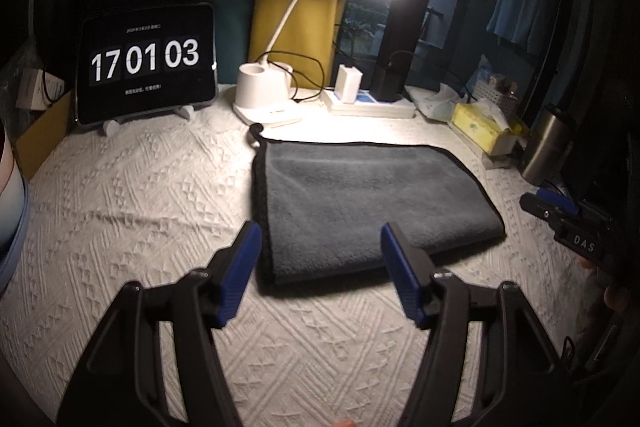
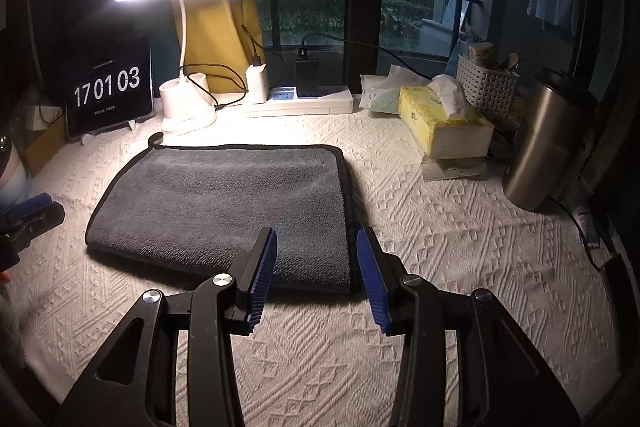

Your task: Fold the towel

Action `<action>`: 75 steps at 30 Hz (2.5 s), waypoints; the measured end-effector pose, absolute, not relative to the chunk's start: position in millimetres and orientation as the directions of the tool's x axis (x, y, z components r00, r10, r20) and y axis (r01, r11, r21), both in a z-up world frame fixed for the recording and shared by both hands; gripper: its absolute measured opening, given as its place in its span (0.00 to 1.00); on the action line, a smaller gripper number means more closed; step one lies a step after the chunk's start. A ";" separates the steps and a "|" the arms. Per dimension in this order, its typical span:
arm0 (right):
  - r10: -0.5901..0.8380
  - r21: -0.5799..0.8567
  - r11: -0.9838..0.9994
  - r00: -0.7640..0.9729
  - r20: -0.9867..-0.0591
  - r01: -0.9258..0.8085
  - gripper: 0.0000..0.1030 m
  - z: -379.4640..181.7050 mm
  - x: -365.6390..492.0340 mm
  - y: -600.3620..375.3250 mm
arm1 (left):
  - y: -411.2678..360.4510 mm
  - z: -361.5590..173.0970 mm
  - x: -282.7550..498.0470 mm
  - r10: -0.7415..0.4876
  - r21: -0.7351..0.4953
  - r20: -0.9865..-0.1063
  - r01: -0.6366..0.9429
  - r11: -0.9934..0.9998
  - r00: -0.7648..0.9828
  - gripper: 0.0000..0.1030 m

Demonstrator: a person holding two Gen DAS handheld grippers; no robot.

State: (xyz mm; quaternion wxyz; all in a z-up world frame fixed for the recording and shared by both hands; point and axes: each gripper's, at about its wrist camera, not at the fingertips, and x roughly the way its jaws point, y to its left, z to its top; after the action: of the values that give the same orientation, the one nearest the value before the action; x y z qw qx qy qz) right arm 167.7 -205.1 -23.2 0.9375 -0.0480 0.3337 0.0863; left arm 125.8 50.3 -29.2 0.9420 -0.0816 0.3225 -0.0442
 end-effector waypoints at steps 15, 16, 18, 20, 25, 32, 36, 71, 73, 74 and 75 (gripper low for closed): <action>0.141 -0.020 0.981 0.789 -0.598 -0.191 0.43 -19.3 122.8 -209.5 | 34.1 -18.7 87.8 -0.203 -0.189 -0.522 0.120 0.975 0.828 0.62; 0.140 -0.022 0.982 0.795 -0.591 -0.189 0.43 -17.7 118.1 -210.4 | 32.8 -17.6 84.0 -0.208 -0.190 -0.514 0.126 0.974 0.832 0.62; 0.139 -0.025 0.982 0.802 -0.581 -0.189 0.43 -14.9 111.8 -211.1 | 28.8 -15.4 75.3 -0.216 -0.188 -0.497 0.139 0.972 0.841 0.62; 0.138 -0.031 0.982 0.810 -0.569 -0.188 0.43 -11.0 103.8 -211.2 | 25.8 -13.6 67.6 -0.223 -0.190 -0.481 0.148 0.971 0.848 0.62; 0.139 -0.043 0.981 0.830 -0.540 -0.192 0.43 -2.1 85.7 -211.4 | 19.8 -4.9 46.6 -0.239 -0.193 -0.426 0.170 0.966 0.873 0.62; 0.166 -0.049 0.975 0.850 -0.499 -0.219 0.44 9.7 56.3 -206.1 | 13.2 11.5 21.9 -0.246 -0.154 -0.341 0.204 0.967 0.907 0.62; 0.174 -0.052 0.974 0.870 -0.461 -0.223 0.47 18.0 38.7 -203.4 | 14.7 20.0 6.1 -0.251 -0.177 -0.287 0.206 0.962 0.924 0.63; 0.194 -0.112 0.966 0.941 -0.278 -0.233 0.55 35.6 -20.6 -187.5 | 30.4 37.1 -44.0 -0.076 -0.109 -0.114 0.064 0.992 0.991 0.94; 0.198 -0.107 0.966 0.939 -0.281 -0.235 0.55 35.0 -20.1 -186.6 | 29.3 37.2 -43.9 -0.078 -0.107 -0.113 0.066 0.992 0.991 0.94; 0.198 -0.106 0.966 0.939 -0.281 -0.235 0.55 34.9 -20.0 -186.4 | 28.9 37.3 -43.8 -0.080 -0.105 -0.113 0.068 0.992 0.990 0.94; 0.198 -0.106 0.966 0.939 -0.281 -0.235 0.55 35.0 -19.3 -186.2 | 28.3 37.1 -43.8 -0.082 -0.104 -0.113 0.070 0.992 0.990 0.94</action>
State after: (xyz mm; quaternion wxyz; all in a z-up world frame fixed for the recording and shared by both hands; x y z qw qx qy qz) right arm -19.3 -186.2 35.0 0.9822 -0.0689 0.1354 0.1101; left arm -43.8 28.3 37.1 0.9963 -0.0501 0.0589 -0.0382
